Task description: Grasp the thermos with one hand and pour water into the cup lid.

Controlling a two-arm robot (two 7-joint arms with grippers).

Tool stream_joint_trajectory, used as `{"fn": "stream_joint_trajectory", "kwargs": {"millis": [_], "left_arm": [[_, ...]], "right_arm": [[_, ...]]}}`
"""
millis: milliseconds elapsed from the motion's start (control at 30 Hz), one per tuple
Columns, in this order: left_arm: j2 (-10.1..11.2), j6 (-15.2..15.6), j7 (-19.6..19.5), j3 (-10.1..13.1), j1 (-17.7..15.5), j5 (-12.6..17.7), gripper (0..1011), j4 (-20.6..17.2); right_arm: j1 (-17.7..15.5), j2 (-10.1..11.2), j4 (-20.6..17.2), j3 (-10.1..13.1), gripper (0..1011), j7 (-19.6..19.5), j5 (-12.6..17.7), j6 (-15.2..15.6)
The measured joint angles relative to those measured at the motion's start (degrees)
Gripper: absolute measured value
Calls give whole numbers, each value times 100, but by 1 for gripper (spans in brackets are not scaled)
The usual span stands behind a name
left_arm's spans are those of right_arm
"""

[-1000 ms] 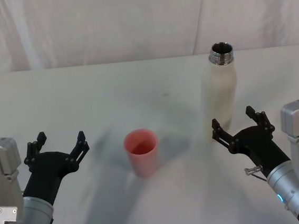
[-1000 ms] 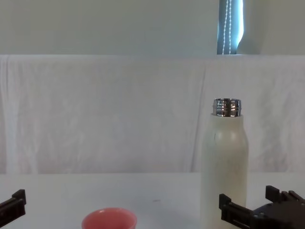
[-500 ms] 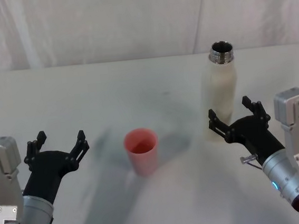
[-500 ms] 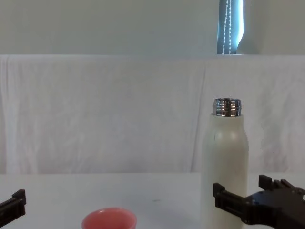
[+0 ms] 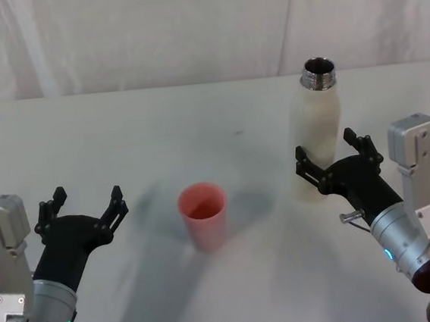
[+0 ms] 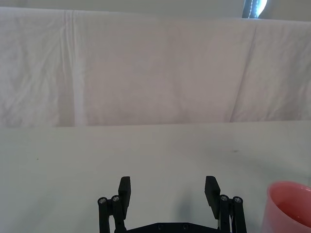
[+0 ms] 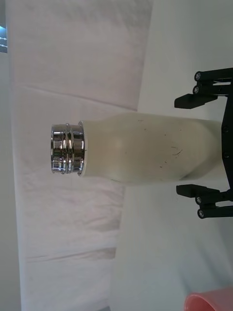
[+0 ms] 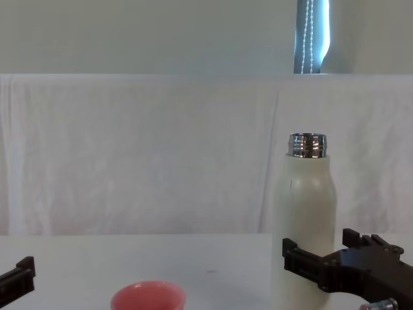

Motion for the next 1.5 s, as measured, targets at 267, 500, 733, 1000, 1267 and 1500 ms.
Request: {"fn": "stream_joint_trajectory", "kwargs": {"millis": [267,500,733,1000,1267,1500], "left_arm": [[0,0,0,0,0,0,1001,0],[0,0,0,0,0,0,1001,0],[0,0,0,0,0,0,1001,0],[0,0,0,0,0,0,1001,0],[0,0,0,0,0,0,1001,0],[0,0,0,0,0,0,1001,0]], "right_arm": [[103,-36,90,-41,1003,0,-16,23],[209,-71,209,-74,1003,0,-42,50],[284,-98,311,-93,1003,0,-41,73],[407,-132,440,-123,1003,2,-61,115],[506,-174,527,-144,1003,-8,-84,164],[560,-193,600,-160,1003,-14,-98,160]]}}
